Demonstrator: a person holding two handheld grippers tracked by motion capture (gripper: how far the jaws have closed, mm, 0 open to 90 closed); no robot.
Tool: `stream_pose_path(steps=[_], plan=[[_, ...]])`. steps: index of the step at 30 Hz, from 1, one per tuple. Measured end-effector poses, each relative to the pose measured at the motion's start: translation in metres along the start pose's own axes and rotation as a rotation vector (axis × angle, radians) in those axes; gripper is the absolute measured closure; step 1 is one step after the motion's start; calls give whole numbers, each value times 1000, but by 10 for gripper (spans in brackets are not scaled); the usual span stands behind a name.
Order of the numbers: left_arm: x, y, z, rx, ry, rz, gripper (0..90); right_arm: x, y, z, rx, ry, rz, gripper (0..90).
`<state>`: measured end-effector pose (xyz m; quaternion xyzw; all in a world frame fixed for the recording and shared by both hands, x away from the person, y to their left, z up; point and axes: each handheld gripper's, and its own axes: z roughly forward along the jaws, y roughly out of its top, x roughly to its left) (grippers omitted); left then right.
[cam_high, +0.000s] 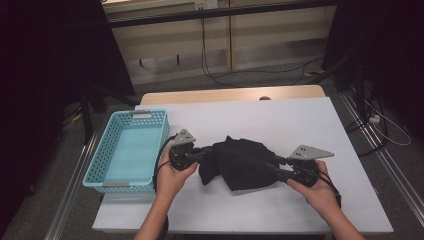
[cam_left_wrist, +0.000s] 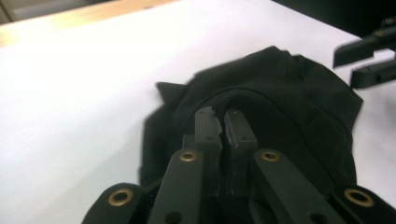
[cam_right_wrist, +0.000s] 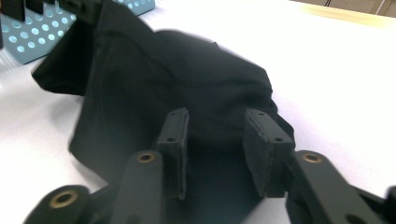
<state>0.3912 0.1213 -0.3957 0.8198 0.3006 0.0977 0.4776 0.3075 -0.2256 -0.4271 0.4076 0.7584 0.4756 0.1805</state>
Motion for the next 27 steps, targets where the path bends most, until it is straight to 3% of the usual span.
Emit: stream_pose_path(steps=[5, 8, 14, 19, 22, 23, 24, 26, 27], plan=[[8, 0, -9, -10, 62, -8, 858, 2, 1, 1, 2, 3, -8, 531], [11, -2, -10, -15, 64, -24, 857, 2, 1, 1, 1, 0, -6, 521], [10, -6, -2, 18, 73, -5, 853, 4, 0, 2, 3, 18, -23, 500], [9, -8, 1, 19, 70, 2, 844, 14, 0, 4, 11, 55, -56, 487], [8, -9, 2, 23, 57, -14, 844, 17, -1, 7, 20, 78, -68, 476], [9, -10, 2, 22, 57, -15, 844, 19, -2, 9, 30, 89, -79, 456], [9, -10, 2, 25, 58, -15, 844, 22, -4, 13, 47, 134, -92, 449], [9, -10, 2, 29, 62, -13, 844, 25, -5, 15, 51, 143, -105, 445], [10, -11, 2, 28, 66, -14, 844, 30, -7, 19, 82, 153, -143, 439]])
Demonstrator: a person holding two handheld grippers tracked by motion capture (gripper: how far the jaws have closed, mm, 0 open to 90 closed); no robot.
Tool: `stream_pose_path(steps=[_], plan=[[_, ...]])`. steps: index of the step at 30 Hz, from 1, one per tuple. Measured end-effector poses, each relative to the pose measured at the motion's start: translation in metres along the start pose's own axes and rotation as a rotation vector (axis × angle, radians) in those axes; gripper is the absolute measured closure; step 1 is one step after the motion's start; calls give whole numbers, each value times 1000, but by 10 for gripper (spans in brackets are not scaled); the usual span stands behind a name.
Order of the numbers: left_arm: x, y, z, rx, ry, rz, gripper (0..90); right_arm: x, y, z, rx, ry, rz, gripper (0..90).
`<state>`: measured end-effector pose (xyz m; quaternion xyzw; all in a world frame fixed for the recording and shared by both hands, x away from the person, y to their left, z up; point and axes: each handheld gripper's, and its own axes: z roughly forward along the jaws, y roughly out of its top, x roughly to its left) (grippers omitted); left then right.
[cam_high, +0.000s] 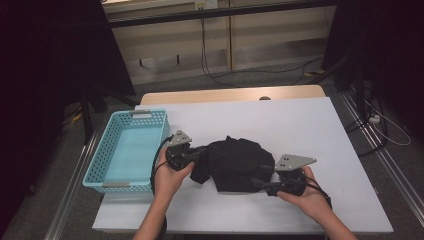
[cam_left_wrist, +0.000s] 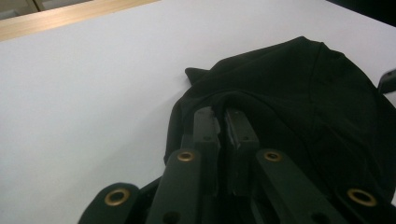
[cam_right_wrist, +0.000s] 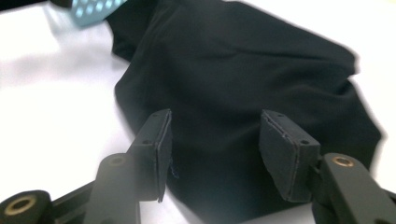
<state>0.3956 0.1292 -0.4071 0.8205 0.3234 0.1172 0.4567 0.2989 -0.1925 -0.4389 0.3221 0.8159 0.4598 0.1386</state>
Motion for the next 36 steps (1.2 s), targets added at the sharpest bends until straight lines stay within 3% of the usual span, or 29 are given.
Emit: stream_pose_path(steps=[6, 9, 13, 16, 18, 19, 21, 23, 30, 33, 36], plan=[[0, 0, 0, -2, -7, 0, 831, 7, -4, 14, 72, 7, -47, 445], [-1, -1, 1, -3, -11, -3, 805, 7, -5, 21, 111, -7, -51, 509], [-4, -1, 1, 0, -18, 9, 755, 7, -6, 26, 143, 21, -61, 752], [-5, 1, 1, -12, -23, 15, 650, 3, -4, 26, 160, 33, -42, 897], [-6, 2, 0, -17, -20, 14, 614, 2, -3, 24, 150, 33, -40, 900], [-7, 4, -2, -42, -17, 17, 534, -1, 2, 18, 108, 17, -20, 900], [-8, 5, -3, -46, -17, 19, 510, -3, 5, 13, 82, 6, -8, 900], [-9, 6, -4, -60, -28, 21, 445, -12, 10, -1, 25, -43, 23, 900], [-13, 6, -1, -46, -58, 34, 374, -40, 3, -24, -23, -135, 106, 900], [-15, 6, 1, -36, -66, 50, 341, -53, -2, -34, -30, -204, 153, 900], [-16, 5, 3, -32, -72, 50, 328, -58, -5, -36, -39, -217, 178, 900]])
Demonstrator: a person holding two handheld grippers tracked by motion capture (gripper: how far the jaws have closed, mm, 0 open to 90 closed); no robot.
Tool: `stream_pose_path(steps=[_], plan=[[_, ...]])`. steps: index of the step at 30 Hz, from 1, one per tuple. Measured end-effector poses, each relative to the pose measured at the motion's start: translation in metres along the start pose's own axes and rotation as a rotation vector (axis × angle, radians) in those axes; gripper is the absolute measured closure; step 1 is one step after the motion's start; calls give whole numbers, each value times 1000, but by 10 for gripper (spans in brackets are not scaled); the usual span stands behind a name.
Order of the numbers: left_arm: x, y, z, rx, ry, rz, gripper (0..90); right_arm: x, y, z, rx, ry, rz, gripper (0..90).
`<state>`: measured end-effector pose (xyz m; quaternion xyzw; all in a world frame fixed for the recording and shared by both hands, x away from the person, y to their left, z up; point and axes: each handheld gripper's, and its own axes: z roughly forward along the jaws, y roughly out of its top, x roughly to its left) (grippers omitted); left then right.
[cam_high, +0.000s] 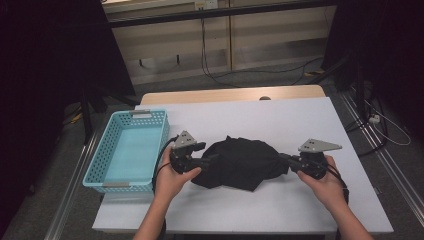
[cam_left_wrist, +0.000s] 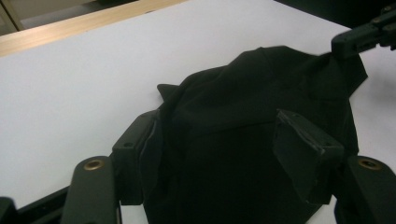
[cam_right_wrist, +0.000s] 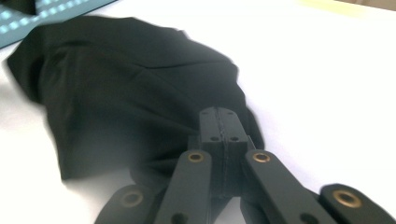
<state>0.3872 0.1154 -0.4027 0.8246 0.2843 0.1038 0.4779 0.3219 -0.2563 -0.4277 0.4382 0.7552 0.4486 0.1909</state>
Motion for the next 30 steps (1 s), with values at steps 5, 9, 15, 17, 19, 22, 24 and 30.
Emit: stream_pose_path(steps=[5, 9, 15, 17, 19, 22, 24, 30], plan=[[-1, -2, 2, 17, -9, 3, 297, -4, -1, -1, 13, -46, 7, 900], [0, -3, 1, 18, -7, 8, 269, -15, -4, -5, -9, -51, 51, 900], [0, -4, 2, 26, -13, 9, 244, -12, -6, -6, -14, -31, 36, 900], [0, -4, 2, 27, -12, 13, 238, -8, -6, -6, -29, -20, 18, 883], [0, -4, 1, 27, -10, 15, 230, -3, -6, -7, -49, -5, -16, 829], [1, -4, 2, 27, -10, 13, 222, 9, -4, -9, -63, 33, -63, 758], [0, -4, 2, 28, -11, 9, 214, 19, -2, -9, -71, 66, -89, 696], [1, -4, 1, 23, -2, 16, 187, 55, -3, 4, -9, 181, -164, 645]])
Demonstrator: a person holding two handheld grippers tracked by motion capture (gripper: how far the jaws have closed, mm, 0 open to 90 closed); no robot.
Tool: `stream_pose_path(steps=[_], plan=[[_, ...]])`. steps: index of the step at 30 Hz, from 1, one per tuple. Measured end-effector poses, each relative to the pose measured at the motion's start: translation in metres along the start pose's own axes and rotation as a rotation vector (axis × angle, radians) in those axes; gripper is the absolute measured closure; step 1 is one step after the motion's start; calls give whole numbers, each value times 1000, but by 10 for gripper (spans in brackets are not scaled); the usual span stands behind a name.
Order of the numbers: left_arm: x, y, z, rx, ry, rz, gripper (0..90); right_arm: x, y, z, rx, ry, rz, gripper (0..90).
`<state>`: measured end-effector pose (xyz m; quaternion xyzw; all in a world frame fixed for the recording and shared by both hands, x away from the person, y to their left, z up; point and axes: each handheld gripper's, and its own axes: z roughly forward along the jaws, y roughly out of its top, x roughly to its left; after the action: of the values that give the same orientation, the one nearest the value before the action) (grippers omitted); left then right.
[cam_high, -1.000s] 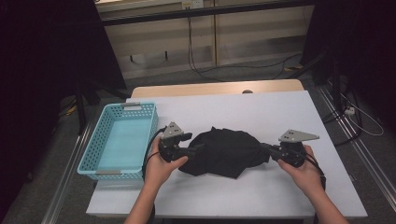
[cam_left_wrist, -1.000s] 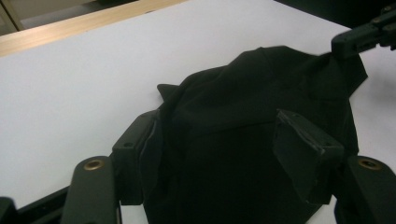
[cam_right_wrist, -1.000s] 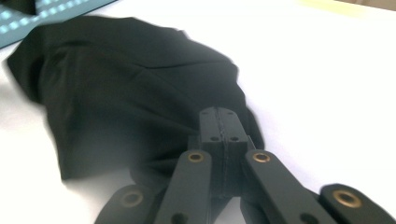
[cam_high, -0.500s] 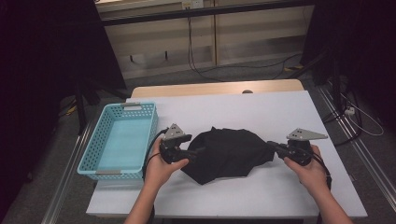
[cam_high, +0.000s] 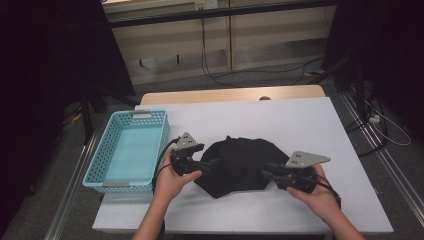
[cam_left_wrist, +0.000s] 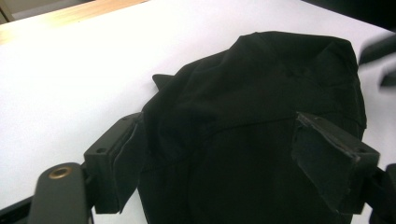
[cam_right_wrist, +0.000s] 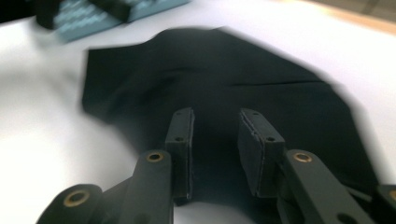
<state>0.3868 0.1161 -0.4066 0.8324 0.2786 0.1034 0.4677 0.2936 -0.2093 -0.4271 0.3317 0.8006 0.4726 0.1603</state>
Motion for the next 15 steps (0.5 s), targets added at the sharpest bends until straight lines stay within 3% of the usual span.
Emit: stream_pose_path(steps=[3, 7, 8, 12, 15], plan=[[1, -1, 1, 0, 2, -3, 177, 18, -4, 19, 75, 67, -55, 666], [1, -1, 2, -2, 3, -8, 169, 28, -5, 33, 129, 98, -99, 645], [1, -1, 2, -2, 3, -7, 162, 32, -6, 42, 159, 93, -124, 615], [2, 0, 1, -5, 2, -1, 161, 36, -8, 51, 185, 71, -173, 601], [3, -1, 1, -1, 5, -1, 162, 37, -7, 53, 189, 52, -181, 680]])
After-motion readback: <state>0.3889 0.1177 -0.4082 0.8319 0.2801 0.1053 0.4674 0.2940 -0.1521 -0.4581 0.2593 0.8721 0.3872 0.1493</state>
